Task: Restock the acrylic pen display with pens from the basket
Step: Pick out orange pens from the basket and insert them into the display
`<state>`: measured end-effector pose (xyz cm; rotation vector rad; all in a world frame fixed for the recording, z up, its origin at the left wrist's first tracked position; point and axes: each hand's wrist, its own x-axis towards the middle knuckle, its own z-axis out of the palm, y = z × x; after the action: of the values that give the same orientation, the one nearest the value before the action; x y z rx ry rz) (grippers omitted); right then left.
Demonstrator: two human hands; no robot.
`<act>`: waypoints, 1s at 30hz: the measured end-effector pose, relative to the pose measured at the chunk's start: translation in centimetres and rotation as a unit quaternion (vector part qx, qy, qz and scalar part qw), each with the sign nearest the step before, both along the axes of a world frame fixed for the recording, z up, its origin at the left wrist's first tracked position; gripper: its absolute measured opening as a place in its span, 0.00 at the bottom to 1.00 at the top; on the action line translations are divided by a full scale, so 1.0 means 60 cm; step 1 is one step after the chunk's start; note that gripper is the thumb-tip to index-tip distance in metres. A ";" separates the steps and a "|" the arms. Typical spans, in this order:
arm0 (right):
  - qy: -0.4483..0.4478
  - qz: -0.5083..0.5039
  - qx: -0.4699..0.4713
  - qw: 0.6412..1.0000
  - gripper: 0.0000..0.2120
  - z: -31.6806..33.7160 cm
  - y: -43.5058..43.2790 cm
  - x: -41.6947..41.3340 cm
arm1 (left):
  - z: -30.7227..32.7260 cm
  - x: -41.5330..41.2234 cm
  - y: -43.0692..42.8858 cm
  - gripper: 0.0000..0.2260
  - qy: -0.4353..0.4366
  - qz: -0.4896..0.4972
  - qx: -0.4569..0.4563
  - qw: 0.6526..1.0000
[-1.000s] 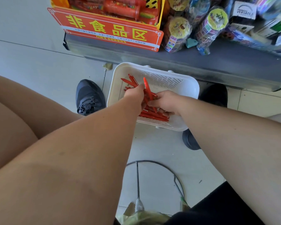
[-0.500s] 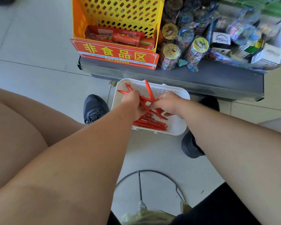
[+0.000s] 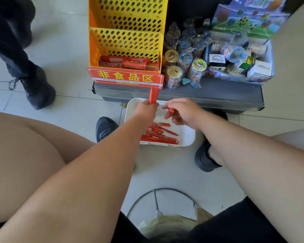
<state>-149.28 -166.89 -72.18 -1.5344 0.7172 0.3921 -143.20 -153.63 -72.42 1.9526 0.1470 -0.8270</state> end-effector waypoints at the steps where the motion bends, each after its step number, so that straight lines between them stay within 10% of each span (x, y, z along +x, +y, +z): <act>1: -0.005 -0.024 0.036 0.999 0.11 0.014 0.000 0.002 | 0.017 -0.003 -0.001 0.13 -0.014 -0.007 -0.001 1.000; 5: -0.075 -0.057 0.098 0.991 0.11 0.077 -0.007 0.016 | 0.083 -0.007 -0.013 0.10 -0.067 -0.017 -0.051 0.996; 30: -0.459 -0.112 -0.228 0.851 0.13 0.553 -0.123 0.118 | 0.566 0.082 -0.184 0.06 -0.345 -0.020 -0.267 0.900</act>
<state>-142.19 -174.29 -39.01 -1.8039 0.2035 -0.7241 -138.28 -164.64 -38.47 1.6054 -0.4975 -0.1229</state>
